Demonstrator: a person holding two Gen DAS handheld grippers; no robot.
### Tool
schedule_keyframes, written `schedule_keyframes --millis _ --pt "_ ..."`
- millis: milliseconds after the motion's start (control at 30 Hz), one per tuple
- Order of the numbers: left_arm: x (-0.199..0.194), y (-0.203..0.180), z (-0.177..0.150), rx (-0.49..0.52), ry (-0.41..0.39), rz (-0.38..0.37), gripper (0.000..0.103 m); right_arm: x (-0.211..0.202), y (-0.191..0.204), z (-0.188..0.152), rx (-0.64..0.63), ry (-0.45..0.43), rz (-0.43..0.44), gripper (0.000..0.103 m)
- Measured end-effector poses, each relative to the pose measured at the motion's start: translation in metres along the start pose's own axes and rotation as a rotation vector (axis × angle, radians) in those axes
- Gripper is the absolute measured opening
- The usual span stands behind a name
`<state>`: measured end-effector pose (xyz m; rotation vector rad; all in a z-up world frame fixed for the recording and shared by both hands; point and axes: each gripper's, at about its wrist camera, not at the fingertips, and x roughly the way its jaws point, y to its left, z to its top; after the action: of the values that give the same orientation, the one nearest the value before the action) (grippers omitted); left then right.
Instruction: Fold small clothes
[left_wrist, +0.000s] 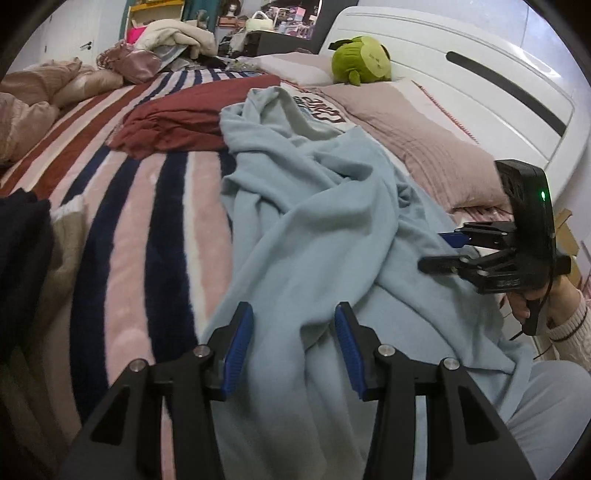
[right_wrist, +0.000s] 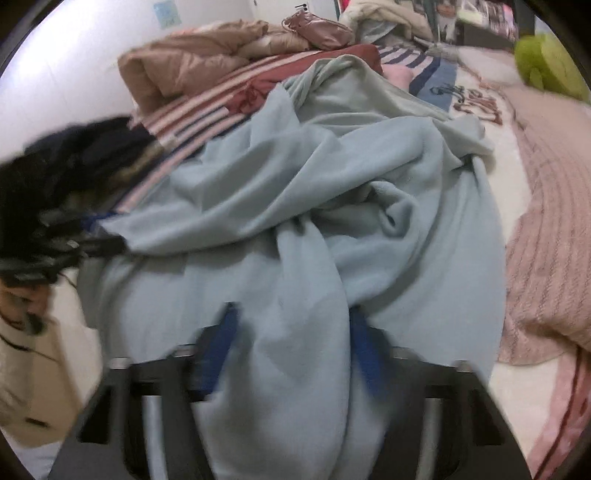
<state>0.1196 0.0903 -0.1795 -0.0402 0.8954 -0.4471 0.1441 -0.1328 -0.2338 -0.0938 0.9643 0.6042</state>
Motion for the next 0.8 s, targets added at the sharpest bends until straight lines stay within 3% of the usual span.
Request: schedule_keyframes --millis 33,67,167,200,267,300,333,533,567,600,633,800 --pt "-0.002 0.001 -0.002 -0.001 -0.001 0.007 0.042 -0.001 0.002 -0.001 -0.017 -0.016 -0.056 0.011" --pt "-0.004 0.001 -0.003 -0.004 -0.004 0.005 0.042 -0.003 0.0 -0.001 -0.011 -0.026 -0.052 0.006" --pt "-0.009 0.005 -0.004 -0.02 -0.022 -0.019 0.042 -0.016 -0.02 0.002 0.096 -0.066 0.011 0.006" --pt "-0.011 0.006 -0.004 -0.022 -0.032 -0.024 0.042 -0.023 -0.029 0.004 0.12 -0.087 0.014 0.008" --pt "-0.014 0.007 -0.003 -0.029 -0.045 -0.03 0.042 -0.029 -0.042 0.008 0.164 -0.108 -0.059 0.027" --pt "-0.014 0.008 -0.001 -0.033 -0.052 -0.036 0.042 -0.031 -0.05 0.012 0.186 -0.12 -0.106 0.046" --pt "-0.014 0.008 0.001 -0.037 -0.06 -0.043 0.042 -0.031 -0.057 0.017 0.195 -0.138 -0.125 0.052" --pt "-0.004 0.007 0.01 -0.047 -0.076 -0.078 0.042 0.019 -0.066 0.048 0.155 -0.066 -0.144 0.059" --pt "-0.002 0.007 0.011 -0.047 -0.077 -0.083 0.042 0.025 -0.067 0.053 0.156 -0.063 -0.155 0.056" --pt "-0.001 0.007 0.012 -0.047 -0.079 -0.088 0.042 0.028 -0.068 0.056 0.156 -0.089 -0.174 0.036" --pt "0.001 0.006 0.013 -0.046 -0.082 -0.096 0.042 0.028 -0.067 0.058 0.155 -0.122 -0.164 0.004" --pt "0.006 0.005 0.016 -0.039 -0.08 -0.124 0.042 0.01 -0.07 0.055 0.182 -0.187 -0.193 0.003"
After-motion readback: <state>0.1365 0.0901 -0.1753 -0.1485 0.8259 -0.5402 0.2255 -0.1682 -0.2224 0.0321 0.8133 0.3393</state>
